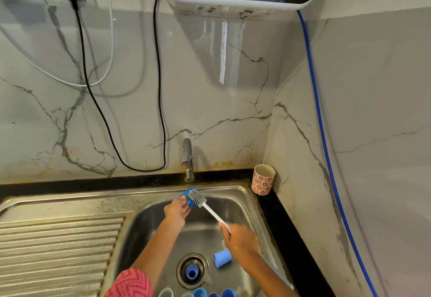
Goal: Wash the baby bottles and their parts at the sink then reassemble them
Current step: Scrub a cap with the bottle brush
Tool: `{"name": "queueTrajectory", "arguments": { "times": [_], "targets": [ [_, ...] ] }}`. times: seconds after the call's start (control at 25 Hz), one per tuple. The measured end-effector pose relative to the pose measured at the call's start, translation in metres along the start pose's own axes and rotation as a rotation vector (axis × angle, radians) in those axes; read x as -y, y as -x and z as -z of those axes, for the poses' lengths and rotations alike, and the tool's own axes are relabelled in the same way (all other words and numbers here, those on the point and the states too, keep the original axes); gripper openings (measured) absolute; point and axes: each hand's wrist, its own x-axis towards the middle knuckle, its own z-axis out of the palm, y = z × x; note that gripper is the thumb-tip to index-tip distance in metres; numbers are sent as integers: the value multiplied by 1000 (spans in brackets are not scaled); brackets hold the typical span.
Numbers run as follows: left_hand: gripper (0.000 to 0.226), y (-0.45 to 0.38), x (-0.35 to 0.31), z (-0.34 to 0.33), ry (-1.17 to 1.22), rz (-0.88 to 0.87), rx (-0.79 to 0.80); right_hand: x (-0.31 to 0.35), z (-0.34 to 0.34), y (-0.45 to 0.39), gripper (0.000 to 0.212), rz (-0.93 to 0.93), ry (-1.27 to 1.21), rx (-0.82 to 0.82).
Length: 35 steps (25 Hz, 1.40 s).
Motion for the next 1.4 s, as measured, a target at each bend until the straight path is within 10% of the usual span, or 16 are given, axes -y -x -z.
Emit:
{"name": "queueTrajectory", "arguments": {
  "times": [0.44,0.68,0.88,1.08,1.4],
  "targets": [
    [31,16,37,-5,-80,-172,255,28,11,15,49,-505,-1063,541],
    [26,15,22,6,-497,-682,56,21,18,23,49,-445,-957,625],
    [24,-8,12,25,-710,-665,-239,25,19,31,47,-370,-890,500],
    [15,3,25,23,-965,-676,124,23,5,11,53,-184,-419,284],
    [23,-1,22,47,-1065,-761,180,21,-23,-7,51,-286,-459,274]
  ]
}}
